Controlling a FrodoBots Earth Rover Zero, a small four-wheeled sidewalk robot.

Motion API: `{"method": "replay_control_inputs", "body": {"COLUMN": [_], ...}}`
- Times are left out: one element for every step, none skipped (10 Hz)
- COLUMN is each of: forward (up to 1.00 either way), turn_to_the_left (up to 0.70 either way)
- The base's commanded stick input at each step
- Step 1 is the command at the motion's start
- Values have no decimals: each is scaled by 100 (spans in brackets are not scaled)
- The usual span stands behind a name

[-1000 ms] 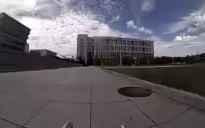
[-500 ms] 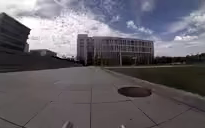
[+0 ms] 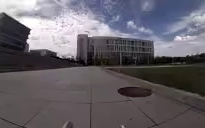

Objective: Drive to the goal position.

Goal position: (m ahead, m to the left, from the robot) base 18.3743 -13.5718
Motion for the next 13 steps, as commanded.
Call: {"method": "replay_control_inputs", "body": {"forward": [5,5,5,5,5,5,5,5,5,5,5,5,5], "turn_to_the_left": [0,0,0,0,0,0,0,0,0,0,0,0,0]}}
